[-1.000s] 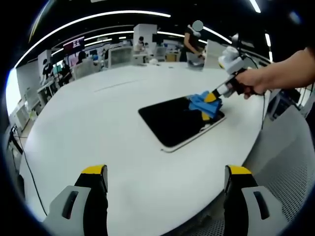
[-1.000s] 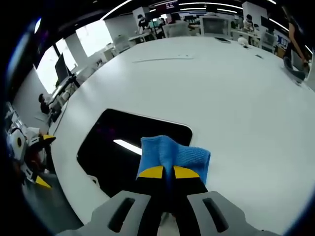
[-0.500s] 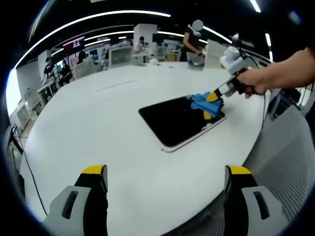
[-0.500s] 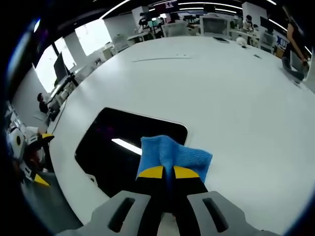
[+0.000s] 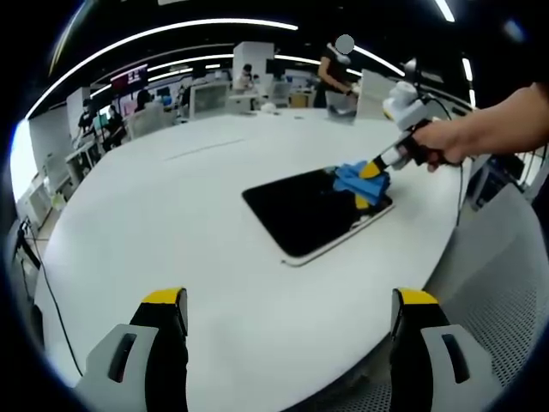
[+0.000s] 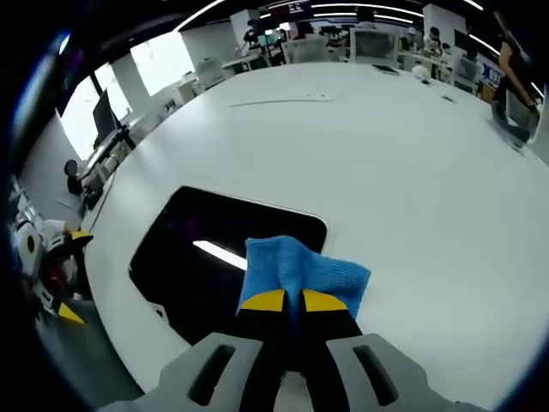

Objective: Wipe the mirror surface with the cleaning cloth until all visible marks leave the cleaned area.

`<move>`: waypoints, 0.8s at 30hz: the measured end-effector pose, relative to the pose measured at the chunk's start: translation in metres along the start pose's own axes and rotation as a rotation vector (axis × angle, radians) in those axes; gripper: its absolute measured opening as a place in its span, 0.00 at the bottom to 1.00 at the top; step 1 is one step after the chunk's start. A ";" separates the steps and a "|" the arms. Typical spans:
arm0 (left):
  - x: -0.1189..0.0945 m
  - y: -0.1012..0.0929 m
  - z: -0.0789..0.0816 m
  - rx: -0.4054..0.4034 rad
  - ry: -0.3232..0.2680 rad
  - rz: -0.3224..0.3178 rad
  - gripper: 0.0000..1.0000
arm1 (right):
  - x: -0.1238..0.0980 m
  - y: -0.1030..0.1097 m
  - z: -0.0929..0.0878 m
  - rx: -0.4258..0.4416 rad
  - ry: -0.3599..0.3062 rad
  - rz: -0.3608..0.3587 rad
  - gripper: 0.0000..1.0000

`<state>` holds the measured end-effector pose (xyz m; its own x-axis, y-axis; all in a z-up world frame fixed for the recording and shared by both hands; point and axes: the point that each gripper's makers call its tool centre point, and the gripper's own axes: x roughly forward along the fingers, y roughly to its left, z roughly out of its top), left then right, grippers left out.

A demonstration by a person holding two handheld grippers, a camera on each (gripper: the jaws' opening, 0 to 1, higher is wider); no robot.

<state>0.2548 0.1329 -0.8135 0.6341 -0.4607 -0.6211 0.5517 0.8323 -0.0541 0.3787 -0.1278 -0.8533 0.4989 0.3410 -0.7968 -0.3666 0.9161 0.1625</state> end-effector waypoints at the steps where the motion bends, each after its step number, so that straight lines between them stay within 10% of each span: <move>1: 0.000 0.000 0.000 0.000 0.000 0.000 0.99 | 0.000 0.000 0.000 -0.002 0.000 -0.001 0.01; 24: 0.000 0.001 0.001 -0.002 -0.008 0.005 0.99 | -0.006 0.006 -0.009 -0.031 0.005 -0.016 0.01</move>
<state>0.2557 0.1331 -0.8125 0.6414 -0.4588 -0.6149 0.5473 0.8353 -0.0522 0.3661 -0.1266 -0.8528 0.5009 0.3253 -0.8021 -0.3828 0.9144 0.1318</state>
